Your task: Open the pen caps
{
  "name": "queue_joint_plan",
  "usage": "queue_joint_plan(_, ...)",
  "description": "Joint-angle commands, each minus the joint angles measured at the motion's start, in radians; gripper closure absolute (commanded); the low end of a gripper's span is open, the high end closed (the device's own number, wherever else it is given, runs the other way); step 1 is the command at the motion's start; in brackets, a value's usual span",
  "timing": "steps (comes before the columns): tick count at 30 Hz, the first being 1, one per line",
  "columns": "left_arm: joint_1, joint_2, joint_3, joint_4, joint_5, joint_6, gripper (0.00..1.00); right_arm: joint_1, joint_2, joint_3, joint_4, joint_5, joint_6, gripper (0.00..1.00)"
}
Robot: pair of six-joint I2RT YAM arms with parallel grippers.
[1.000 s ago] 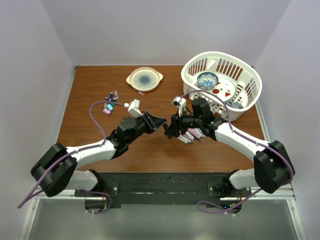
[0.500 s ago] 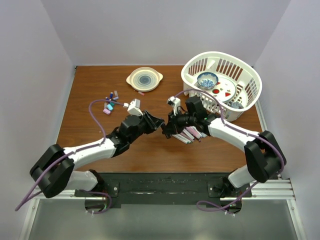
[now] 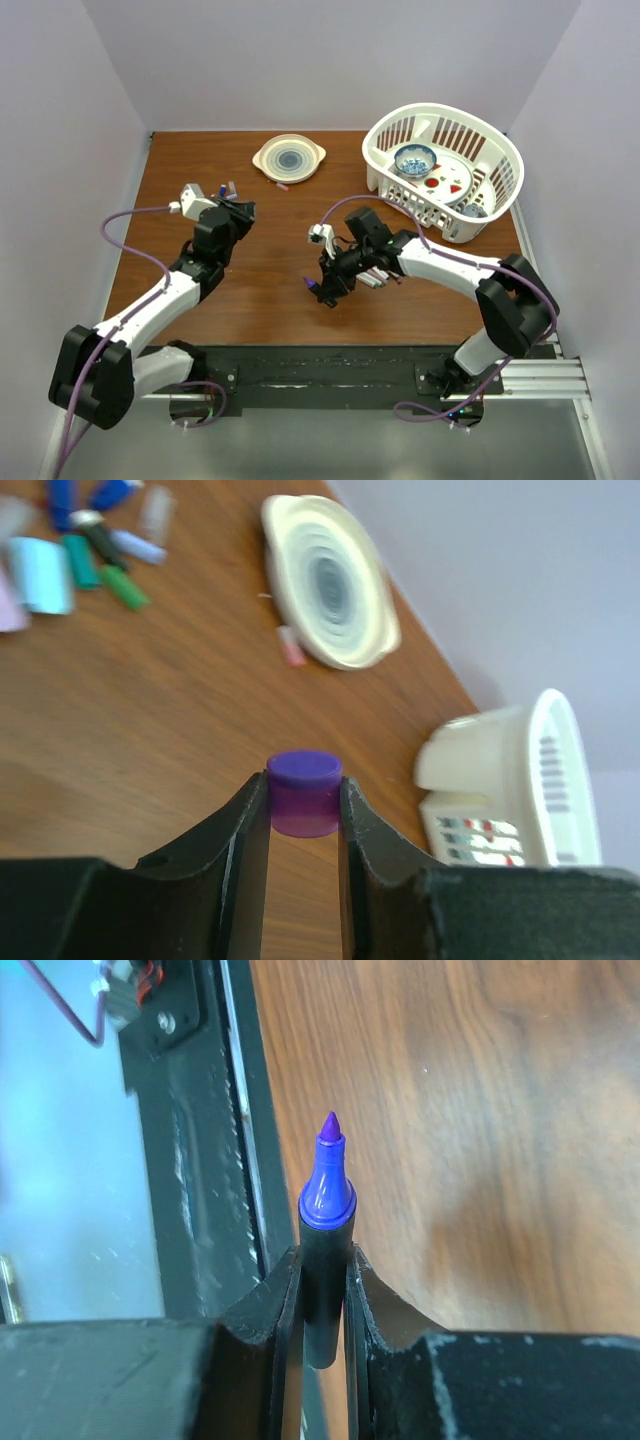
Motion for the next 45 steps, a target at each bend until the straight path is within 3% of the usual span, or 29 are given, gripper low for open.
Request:
queue_joint_plan(1,0.137,0.035,-0.043,-0.102,0.051,-0.020,1.00,-0.029,-0.028,0.087,-0.171,-0.047,-0.245,1.00)
queue_joint_plan(5,0.263,0.124,-0.053,-0.083,0.183,0.021,1.00,-0.048,-0.037,0.086,-0.181,-0.044,-0.267,1.00)
queue_joint_plan(15,0.452,0.375,0.041,-0.076,0.237,0.098,0.96,-0.081,-0.028,0.090,-0.190,-0.050,-0.267,1.00)
queue_joint_plan(23,0.502,0.472,0.122,-0.076,0.269,0.115,0.66,-0.094,-0.019,0.092,-0.191,-0.052,-0.267,1.00)
queue_joint_plan(24,0.504,0.475,0.125,-0.076,0.273,0.115,0.57,-0.094,-0.017,0.092,-0.195,-0.049,-0.267,1.00)
queue_joint_plan(29,0.525,0.440,0.128,-0.077,0.316,0.118,0.34,-0.097,-0.007,0.098,-0.213,0.014,-0.294,1.00)
queue_joint_plan(35,0.550,0.295,0.136,-0.102,0.373,0.167,0.26,-0.101,0.007,0.097,-0.231,0.213,-0.319,1.00)
queue_joint_plan(41,0.565,0.162,0.128,0.036,0.762,0.314,0.16,-0.120,0.050,0.084,-0.231,0.334,-0.270,0.99)
queue_joint_plan(42,0.565,0.156,0.134,0.027,0.843,0.360,0.15,-0.123,0.056,0.086,-0.231,0.344,-0.261,0.99)
queue_joint_plan(45,0.565,0.136,0.170,-0.080,0.911,0.481,0.12,-0.121,0.089,0.092,-0.242,0.365,-0.253,0.96)
